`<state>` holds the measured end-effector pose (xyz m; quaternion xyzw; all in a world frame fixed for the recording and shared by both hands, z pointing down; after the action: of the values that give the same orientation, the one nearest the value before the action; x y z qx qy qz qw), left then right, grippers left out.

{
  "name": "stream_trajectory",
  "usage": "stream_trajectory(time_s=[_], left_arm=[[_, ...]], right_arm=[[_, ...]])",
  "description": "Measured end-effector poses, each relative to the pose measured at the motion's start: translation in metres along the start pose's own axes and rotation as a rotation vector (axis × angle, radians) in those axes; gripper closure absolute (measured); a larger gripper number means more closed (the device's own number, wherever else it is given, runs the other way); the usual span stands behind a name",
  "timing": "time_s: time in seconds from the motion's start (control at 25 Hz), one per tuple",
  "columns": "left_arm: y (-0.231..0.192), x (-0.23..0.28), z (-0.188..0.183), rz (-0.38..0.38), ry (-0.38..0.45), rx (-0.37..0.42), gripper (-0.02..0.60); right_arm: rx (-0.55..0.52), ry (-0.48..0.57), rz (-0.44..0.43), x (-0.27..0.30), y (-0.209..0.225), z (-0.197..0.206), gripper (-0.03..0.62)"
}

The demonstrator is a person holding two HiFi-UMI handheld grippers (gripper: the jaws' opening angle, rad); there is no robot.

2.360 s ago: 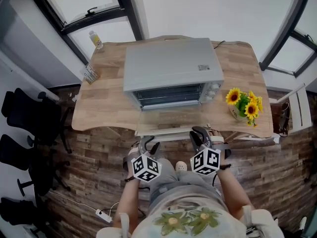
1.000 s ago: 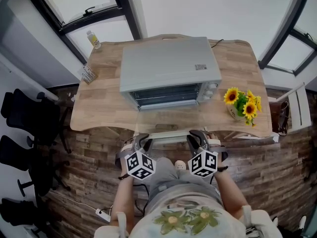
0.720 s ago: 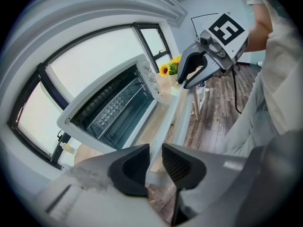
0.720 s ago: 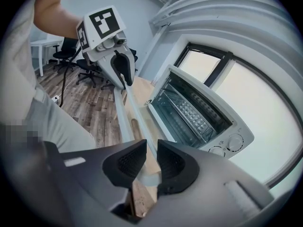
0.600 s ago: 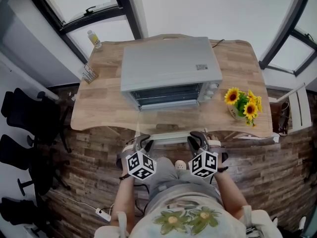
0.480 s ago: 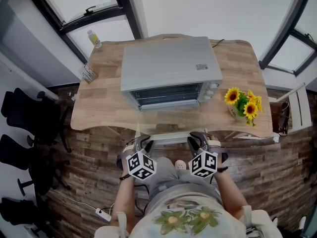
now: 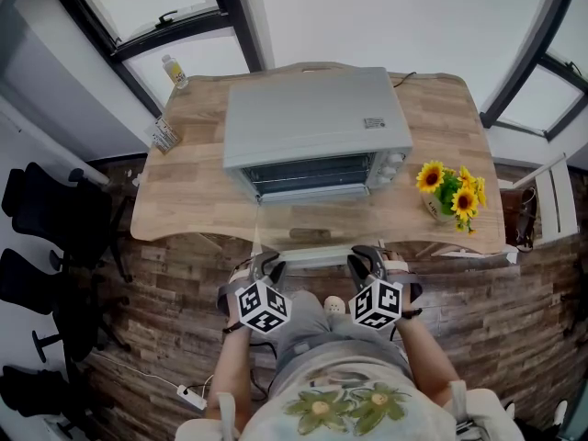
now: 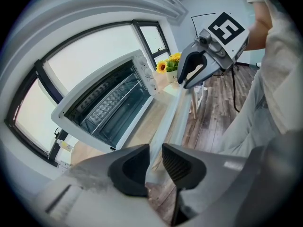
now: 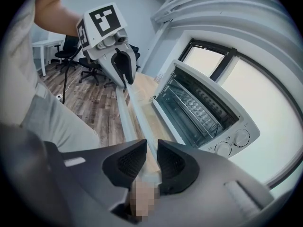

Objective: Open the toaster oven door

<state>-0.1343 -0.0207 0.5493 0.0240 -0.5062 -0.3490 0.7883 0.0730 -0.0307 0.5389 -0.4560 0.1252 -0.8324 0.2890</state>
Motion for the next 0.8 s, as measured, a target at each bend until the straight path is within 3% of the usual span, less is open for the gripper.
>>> stream_trajectory(time_s=[0.8], left_arm=[[0.019, 0.017, 0.011, 0.033, -0.072, 0.002, 0.485]], right_arm=[[-0.013, -0.034, -0.074, 0.013, -0.016, 0.016, 0.519]])
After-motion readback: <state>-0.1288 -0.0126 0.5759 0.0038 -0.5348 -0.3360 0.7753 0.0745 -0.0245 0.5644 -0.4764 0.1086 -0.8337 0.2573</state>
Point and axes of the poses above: the fingertips, and each gripper's own axes: x forward along the fingers, y to its right, z out of its underside, the point moved 8 cm from there along -x, backward along the fingers
